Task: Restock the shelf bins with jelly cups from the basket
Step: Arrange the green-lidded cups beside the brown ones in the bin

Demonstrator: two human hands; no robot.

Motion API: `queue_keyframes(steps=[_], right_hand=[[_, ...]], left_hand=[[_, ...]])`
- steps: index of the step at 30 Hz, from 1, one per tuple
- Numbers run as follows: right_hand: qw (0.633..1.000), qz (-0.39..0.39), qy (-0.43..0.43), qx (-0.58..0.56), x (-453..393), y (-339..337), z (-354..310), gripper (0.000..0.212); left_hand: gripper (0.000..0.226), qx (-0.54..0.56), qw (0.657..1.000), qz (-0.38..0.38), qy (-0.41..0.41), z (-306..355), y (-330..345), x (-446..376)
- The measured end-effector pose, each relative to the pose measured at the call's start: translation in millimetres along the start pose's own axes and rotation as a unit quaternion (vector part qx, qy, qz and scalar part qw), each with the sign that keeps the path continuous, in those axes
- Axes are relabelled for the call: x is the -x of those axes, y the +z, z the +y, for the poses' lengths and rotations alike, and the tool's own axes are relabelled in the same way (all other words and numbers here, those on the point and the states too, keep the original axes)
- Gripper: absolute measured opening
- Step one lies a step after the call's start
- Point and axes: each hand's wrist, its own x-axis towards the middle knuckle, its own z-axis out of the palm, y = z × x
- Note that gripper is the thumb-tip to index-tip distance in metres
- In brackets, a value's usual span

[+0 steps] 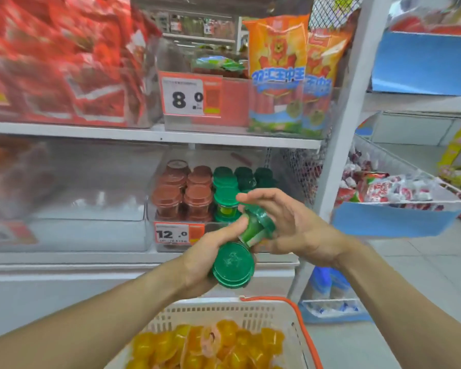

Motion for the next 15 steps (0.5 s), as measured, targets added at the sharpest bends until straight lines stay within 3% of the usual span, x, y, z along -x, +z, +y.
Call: queue_keyframes(steps=[3,5,7,11,13,15], right_hand=[[0.988,0.087,0.053,-0.113,-0.9,10.8,14.6,0.073],[0.98,0.159,0.095,-0.069,-2.7,15.3,26.1,0.068],[0.976,0.182,0.12,-0.009,-4.0,17.6,34.2,0.058],[0.97,0.223,0.091,-0.033,-7.3,21.8,39.6,0.052],[0.959,0.274,0.054,-0.043,-11.3,21.1,38.8,0.051],[0.94,0.338,0.012,-0.037,-15.2,16.3,33.7,0.038]], left_hand=[[0.037,-0.088,0.995,0.034,0.03,-3.7,-19.3,6.2],[0.042,-0.157,0.984,0.07,0.048,-8.1,-28.1,11.8],[0.041,-0.189,0.975,0.111,0.043,-13.0,-30.4,14.0],[0.044,-0.201,0.97,0.13,0.034,-20.3,-28.8,14.1],[0.052,-0.128,0.982,0.137,-0.006,-16.9,-27.5,15.5],[0.066,0.012,0.986,0.145,-0.086,-10.7,-25.6,16.8]])
